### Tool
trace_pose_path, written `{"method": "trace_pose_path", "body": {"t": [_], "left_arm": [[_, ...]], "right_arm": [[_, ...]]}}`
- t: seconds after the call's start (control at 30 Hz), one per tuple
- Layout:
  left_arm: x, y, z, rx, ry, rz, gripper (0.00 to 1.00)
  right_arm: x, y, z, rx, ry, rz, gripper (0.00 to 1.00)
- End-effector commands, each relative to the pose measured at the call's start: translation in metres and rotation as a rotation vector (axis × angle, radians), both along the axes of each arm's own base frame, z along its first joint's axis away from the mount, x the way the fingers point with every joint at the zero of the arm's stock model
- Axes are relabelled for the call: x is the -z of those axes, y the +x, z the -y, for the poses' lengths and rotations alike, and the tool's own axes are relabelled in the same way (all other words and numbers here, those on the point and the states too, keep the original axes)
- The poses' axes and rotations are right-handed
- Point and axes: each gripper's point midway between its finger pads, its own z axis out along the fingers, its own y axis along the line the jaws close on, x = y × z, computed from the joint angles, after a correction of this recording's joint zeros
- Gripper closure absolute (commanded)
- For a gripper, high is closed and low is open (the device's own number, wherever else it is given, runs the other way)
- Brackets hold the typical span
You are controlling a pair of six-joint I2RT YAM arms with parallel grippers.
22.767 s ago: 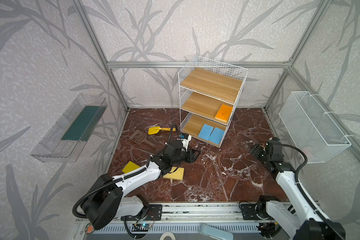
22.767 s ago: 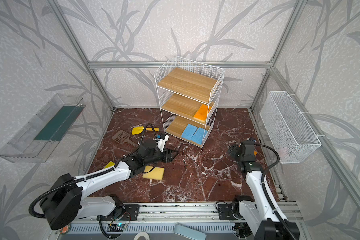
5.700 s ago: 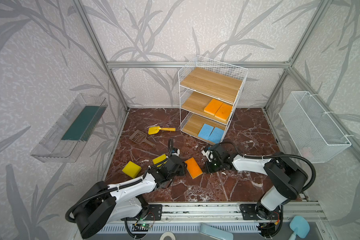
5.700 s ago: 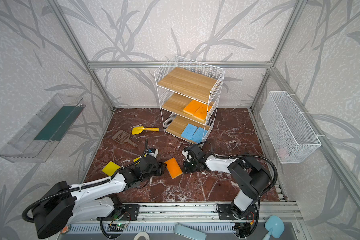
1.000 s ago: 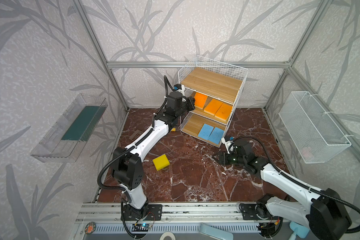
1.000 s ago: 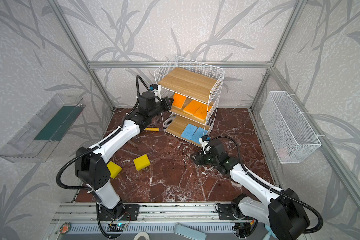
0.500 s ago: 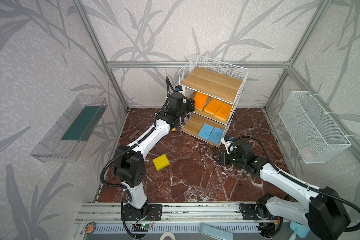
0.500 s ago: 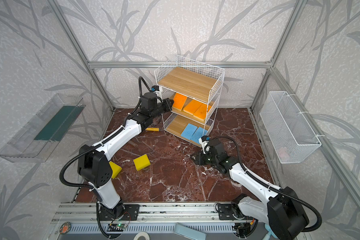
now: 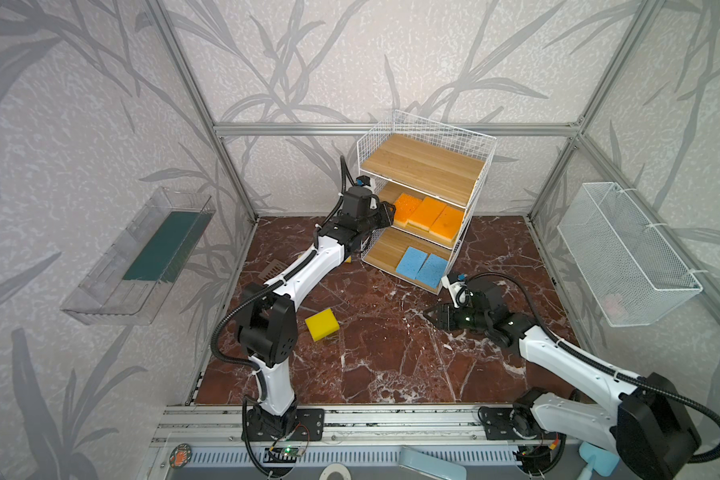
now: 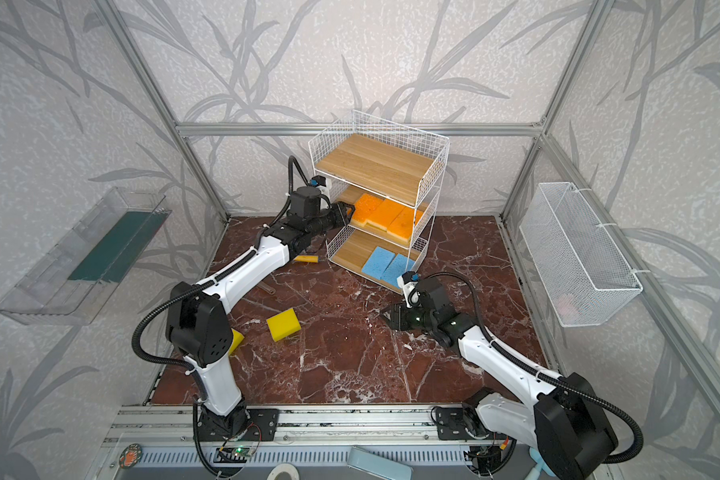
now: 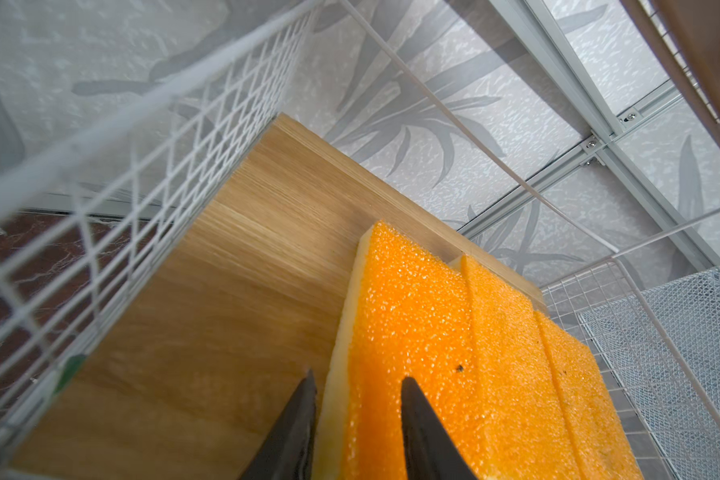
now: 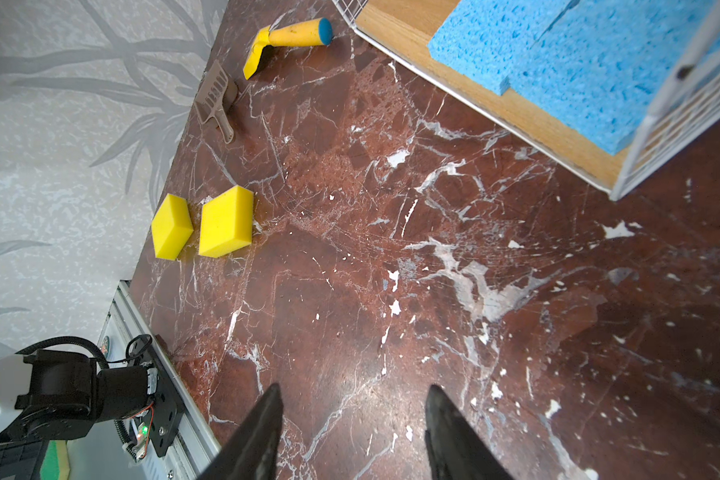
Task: Place and organize the cleaning sponges onto the shelf
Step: 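Set the sponge beside the orange sponges and open the left gripper, then withdraw the left gripper from the shelf while the right gripper reaches the bright yellow sponge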
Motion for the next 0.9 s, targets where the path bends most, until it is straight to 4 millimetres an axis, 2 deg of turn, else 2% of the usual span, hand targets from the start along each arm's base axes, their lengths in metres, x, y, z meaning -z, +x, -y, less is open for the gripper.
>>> {"method": "trace_pose_path", "body": {"t": [0.0, 0.4, 0.7, 0.87], "left_arm": [[-0.018, -0.001, 0.001, 0.01, -0.01, 0.027, 0.6], [-0.025, -0.009, -0.003, 0.014, -0.017, 0.034, 0.42], [-0.03, -0.027, -0.012, 0.01, -0.018, 0.054, 0.41], [-0.032, -0.045, -0.019, 0.02, -0.026, 0.055, 0.41]], "right_arm": [[0.001, 0.0, -0.001, -0.003, 0.009, -0.004, 0.45], [0.001, 0.001, 0.0, 0.0, 0.0, 0.001, 0.45], [0.002, 0.002, 0.001, 0.001, -0.005, 0.0, 0.45], [0.003, 0.002, 0.001, 0.001, -0.008, -0.001, 0.45]]}}
